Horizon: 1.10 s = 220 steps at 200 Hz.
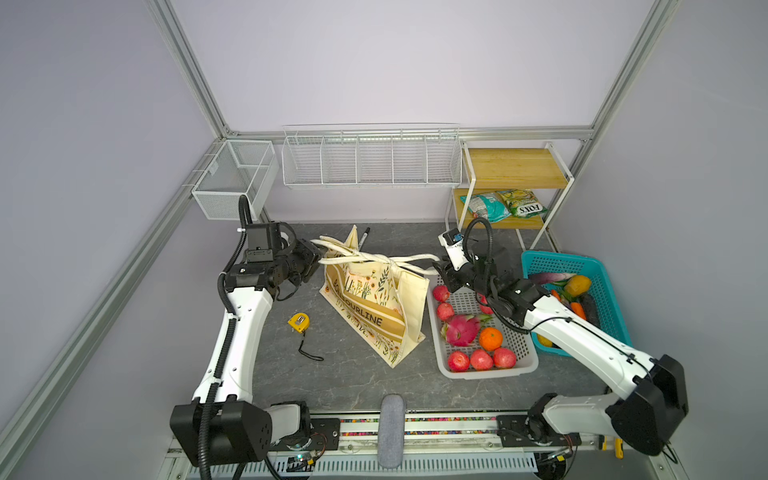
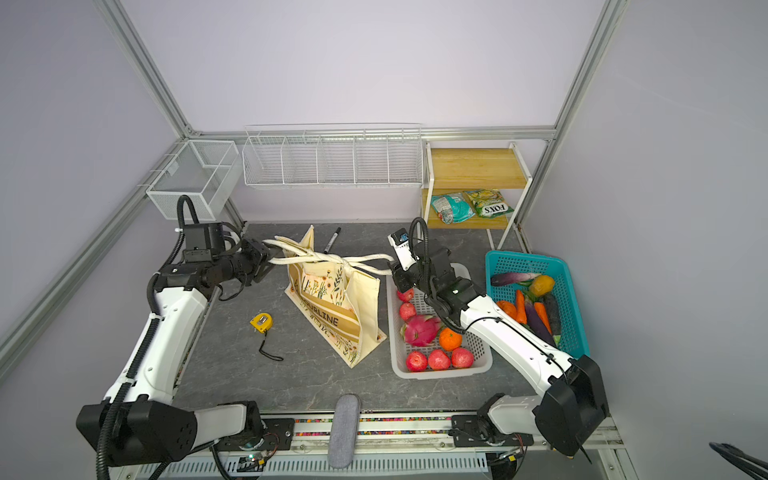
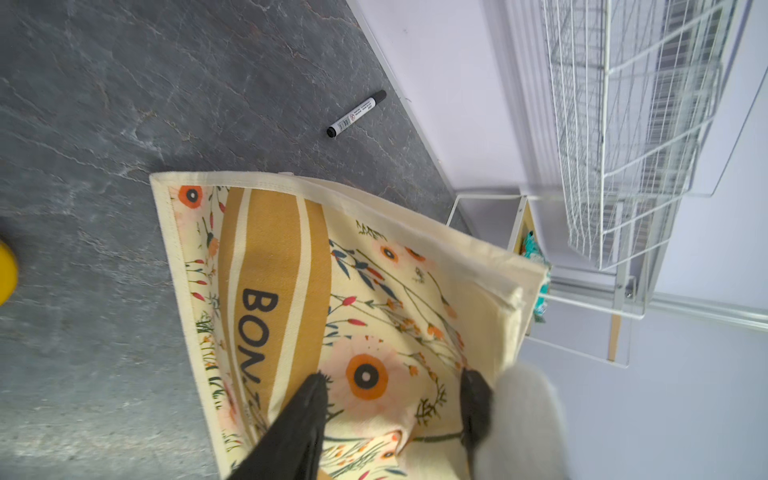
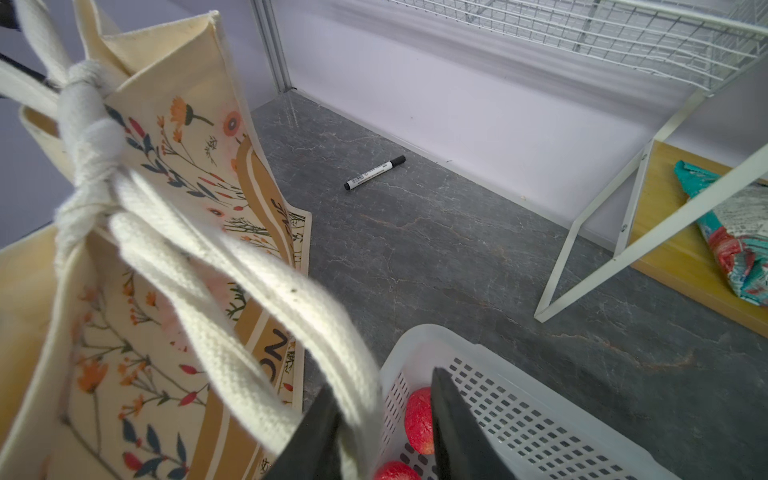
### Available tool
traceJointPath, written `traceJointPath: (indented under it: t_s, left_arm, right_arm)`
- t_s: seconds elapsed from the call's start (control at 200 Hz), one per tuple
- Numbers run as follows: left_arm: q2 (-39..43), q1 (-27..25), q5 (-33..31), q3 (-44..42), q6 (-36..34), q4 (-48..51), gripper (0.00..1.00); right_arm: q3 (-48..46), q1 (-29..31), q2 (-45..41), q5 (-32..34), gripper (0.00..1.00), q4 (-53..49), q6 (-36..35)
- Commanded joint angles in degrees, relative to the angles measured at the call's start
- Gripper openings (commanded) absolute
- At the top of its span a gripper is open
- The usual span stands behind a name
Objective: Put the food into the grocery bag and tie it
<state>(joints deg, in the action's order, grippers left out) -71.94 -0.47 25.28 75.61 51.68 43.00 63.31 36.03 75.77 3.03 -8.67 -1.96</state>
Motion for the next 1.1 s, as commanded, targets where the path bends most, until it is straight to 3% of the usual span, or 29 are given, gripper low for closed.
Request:
traceJointPath:
  t_s: [0.0,0.15,0.225,0.335,0.37,0.63,0.675,0.71,0.725,0.745,0.905,1.095]
  left_arm:
    - [2.5,-0.4,-1.2,3.5,-1.3,2.3,0.64]
    - [3.6,-0.4,-0.3,4.8,-1.8,4.4,0.70]
    - [4.2,-0.4,0.3,4.5,-1.1,4.9,0.80]
    - [4.1,-0.4,1.7,5.5,-1.3,6.8,0.87]
    - [4.2,-0.4,1.8,6.0,-1.6,7.5,1.00]
    - [4.6,-0.4,0.7,11.7,-4.7,15.3,0.99]
    - [4.4,-0.5,-0.8,13.4,-5.8,17.8,0.99]
    - [4.0,-0.5,-2.3,14.9,-6.9,20.3,0.99]
    - [3.8,-0.4,-3.1,15.7,-7.5,21.5,0.99]
    - [3.4,-0.5,-4.4,16.8,-8.3,23.3,1.00]
    - [1.3,-0.5,-15.5,24.9,-13.1,32.2,1.00]
    - [1.6,-0.5,-30.7,32.0,-15.7,28.8,1.00]
  right_arm:
    - [1.5,-0.1,-1.2,0.2,0.45,-1.1,-1.5]
    - [2.4,0.3,-1.6,-1.2,0.56,-1.7,-2.3]
    - [2.7,0.5,-1.8,-1.8,0.59,-2.1,-2.9]
    - [3.0,0.8,-2.2,-3.1,0.64,-2.4,-4.1]
    - [3.0,0.8,-2.2,-3.6,0.65,-2.6,-4.5]
    - [4.2,0.9,-3.7,-4.9,0.83,-4.8,-7.0]
    - [4.3,0.9,-4.2,-4.3,0.88,-5.1,-7.3]
    - [4.5,0.9,-4.5,-3.7,0.98,-5.2,-7.4]
    - [4.5,0.9,-4.7,-3.4,0.90,-5.2,-7.5]
    - [4.6,0.9,-5.0,-3.1,0.88,-5.2,-7.6]
    - [5.6,0.7,-6.4,-0.3,0.88,-5.0,-8.4]
    - [6.5,-1.8,-8.5,1.8,0.88,-4.5,-6.4]
